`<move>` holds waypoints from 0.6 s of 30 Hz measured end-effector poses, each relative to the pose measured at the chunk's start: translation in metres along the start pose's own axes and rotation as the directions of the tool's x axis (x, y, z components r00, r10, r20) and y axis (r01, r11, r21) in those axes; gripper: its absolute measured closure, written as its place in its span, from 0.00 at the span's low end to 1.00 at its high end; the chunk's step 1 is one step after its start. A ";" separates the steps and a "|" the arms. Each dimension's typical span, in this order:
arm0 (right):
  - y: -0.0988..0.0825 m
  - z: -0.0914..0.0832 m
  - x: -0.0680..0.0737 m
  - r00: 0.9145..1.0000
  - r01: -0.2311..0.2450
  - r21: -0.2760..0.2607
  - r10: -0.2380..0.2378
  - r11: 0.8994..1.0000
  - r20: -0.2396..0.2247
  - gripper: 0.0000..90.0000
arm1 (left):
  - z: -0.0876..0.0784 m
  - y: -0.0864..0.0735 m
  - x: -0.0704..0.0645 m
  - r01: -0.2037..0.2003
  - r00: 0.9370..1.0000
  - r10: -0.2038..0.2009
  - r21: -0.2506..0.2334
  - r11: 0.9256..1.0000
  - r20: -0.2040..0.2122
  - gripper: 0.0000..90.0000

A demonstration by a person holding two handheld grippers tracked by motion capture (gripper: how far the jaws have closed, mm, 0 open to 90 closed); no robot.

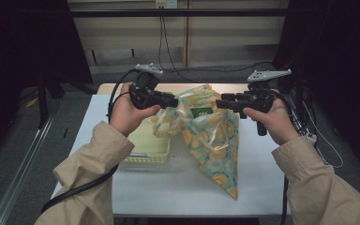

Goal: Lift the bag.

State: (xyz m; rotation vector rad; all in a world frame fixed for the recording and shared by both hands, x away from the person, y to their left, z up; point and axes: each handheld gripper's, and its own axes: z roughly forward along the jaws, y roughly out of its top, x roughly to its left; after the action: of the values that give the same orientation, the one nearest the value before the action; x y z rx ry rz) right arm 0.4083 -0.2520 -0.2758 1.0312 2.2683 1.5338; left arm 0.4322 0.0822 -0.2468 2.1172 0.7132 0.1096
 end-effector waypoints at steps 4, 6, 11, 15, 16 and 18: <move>0.001 -0.006 0.004 0.999 -0.003 -0.012 0.003 1.000 0.034 0.40 | -0.015 -0.019 0.005 0.021 0.999 -0.020 0.003 1.000 -0.046 0.47; -0.002 -0.012 0.004 0.999 -0.002 -0.002 0.002 1.000 0.045 0.36 | -0.021 -0.028 0.009 0.050 0.998 -0.050 0.009 0.999 -0.050 0.31; -0.024 -0.021 0.000 0.997 0.006 0.017 -0.007 1.000 0.079 0.32 | -0.029 -0.056 0.014 0.045 0.998 -0.044 0.018 0.999 -0.041 0.19; -0.048 -0.022 -0.002 0.995 0.014 0.054 -0.019 0.998 0.100 0.28 | -0.031 -0.075 0.017 0.016 0.999 -0.016 0.012 1.000 -0.031 0.09; -0.054 -0.023 -0.002 0.994 0.014 0.056 -0.019 0.998 0.104 0.28 | -0.032 -0.080 0.017 0.009 1.000 -0.009 0.007 1.000 -0.020 0.06; -0.066 -0.023 -0.004 0.994 0.012 0.065 -0.019 0.998 0.105 0.27 | -0.032 -0.087 0.016 0.002 1.000 -0.002 0.001 1.000 -0.015 0.07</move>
State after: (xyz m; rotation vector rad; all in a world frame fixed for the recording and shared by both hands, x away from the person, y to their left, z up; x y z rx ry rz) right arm 0.3705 -0.2851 -0.3241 1.0822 2.2609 1.3751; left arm 0.3960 0.1528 -0.2971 2.1185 0.7246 0.1247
